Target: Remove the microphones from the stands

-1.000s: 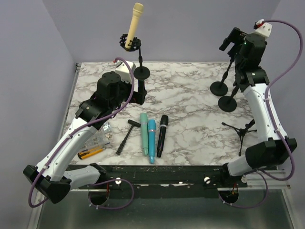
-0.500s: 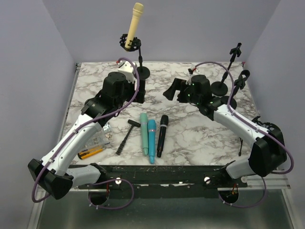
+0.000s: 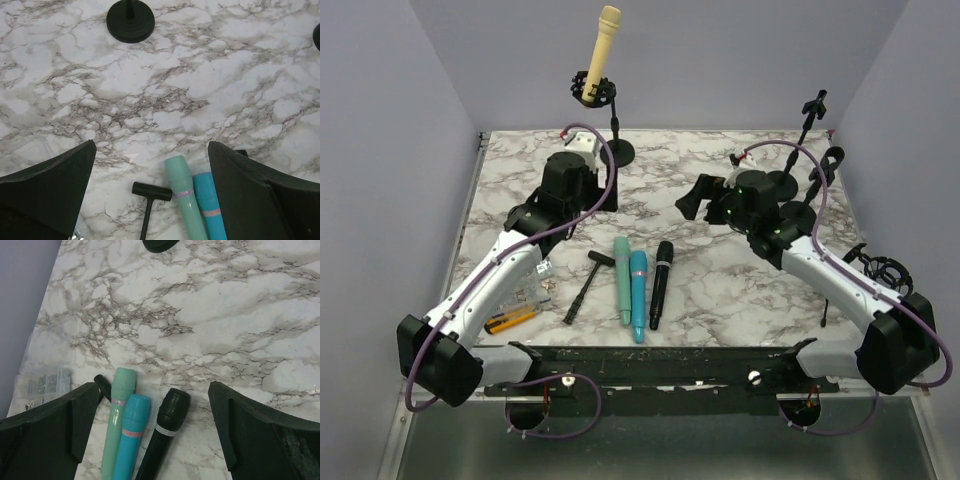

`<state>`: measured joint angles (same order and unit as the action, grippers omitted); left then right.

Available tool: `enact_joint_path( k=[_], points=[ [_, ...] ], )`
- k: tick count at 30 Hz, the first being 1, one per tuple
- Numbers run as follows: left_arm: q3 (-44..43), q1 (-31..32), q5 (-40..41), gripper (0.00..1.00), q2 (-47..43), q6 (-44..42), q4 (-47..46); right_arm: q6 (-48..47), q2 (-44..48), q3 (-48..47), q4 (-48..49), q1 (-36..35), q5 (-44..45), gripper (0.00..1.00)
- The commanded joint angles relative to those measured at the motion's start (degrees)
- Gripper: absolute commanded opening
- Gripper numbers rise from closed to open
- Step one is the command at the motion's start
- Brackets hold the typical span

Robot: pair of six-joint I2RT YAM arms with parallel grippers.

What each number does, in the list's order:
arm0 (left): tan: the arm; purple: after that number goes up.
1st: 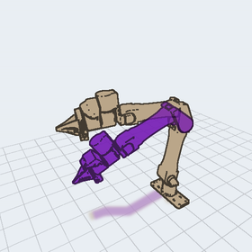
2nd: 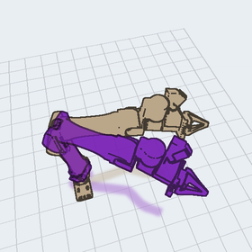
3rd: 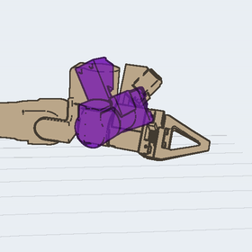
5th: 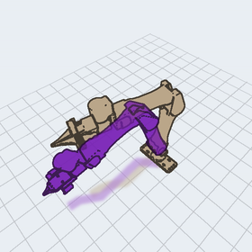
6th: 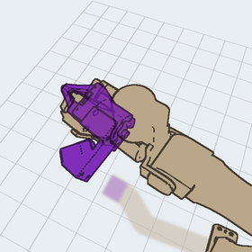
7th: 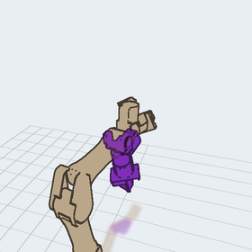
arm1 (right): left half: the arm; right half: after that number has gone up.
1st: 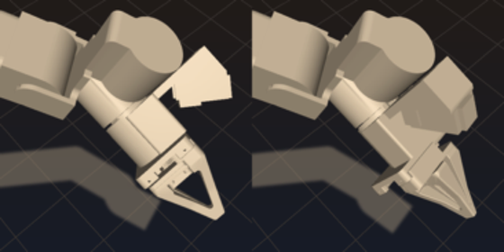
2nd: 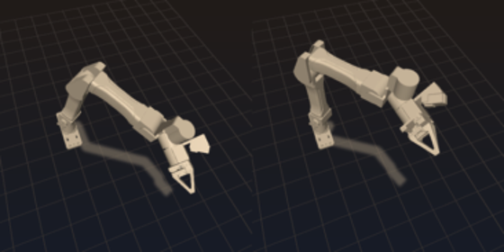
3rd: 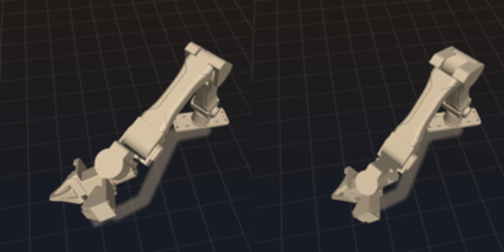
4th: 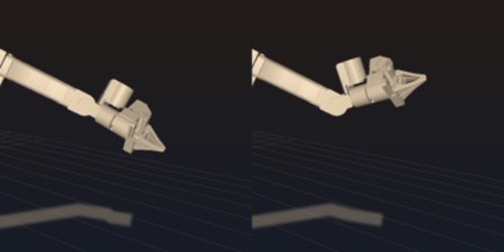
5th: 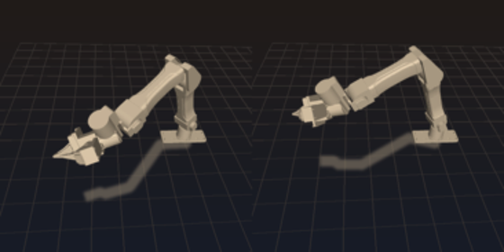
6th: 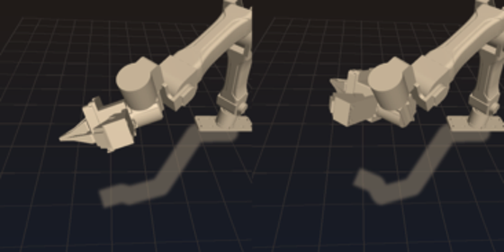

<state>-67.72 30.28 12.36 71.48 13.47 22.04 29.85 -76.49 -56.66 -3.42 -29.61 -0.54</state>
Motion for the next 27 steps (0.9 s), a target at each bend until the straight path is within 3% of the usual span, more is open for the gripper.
enact_joint_path(
  k=[1, 6, 15, 18, 23, 27],
  points=[
    [-0.19, -6.9, -8.55, 0.99, 1.63, 5.15, -8.37, -2.41, 4.73, 4.44, 5.32, 0.07, -2.13, 1.0],
    [-6.0, -14.67, -17.45, 0.98, 6.34, 9.75, -11.6, -3.57, 6.28, 5.93, 6.3, 0.12, -2.07, 1.0],
    [-24.15, -23.0, -30.56, 0.95, 19.48, 17.82, -15.78, -5.85, 5.15, 6.22, 5.19, 0.07, 0.23, 1.0],
    [-31.02, -23.4, -32.29, 0.94, 24.21, 14.23, -17.55, -5.95, 5.15, 6.04, 5.18, 0.07, 0.26, 1.0],
    [-47.8, -23.51, -35.09, 0.94, 34.55, 8.36, -12.79, -6.07, 5.4, 5.96, 5.61, 0.07, 0.25, 1.0],
    [-55.3, -23.44, -35.39, 0.95, 40.91, 5.94, -14.16, -6.41, 5.02, 5.7, 6.36, 0.08, 1.52, 1.0]
  ],
)
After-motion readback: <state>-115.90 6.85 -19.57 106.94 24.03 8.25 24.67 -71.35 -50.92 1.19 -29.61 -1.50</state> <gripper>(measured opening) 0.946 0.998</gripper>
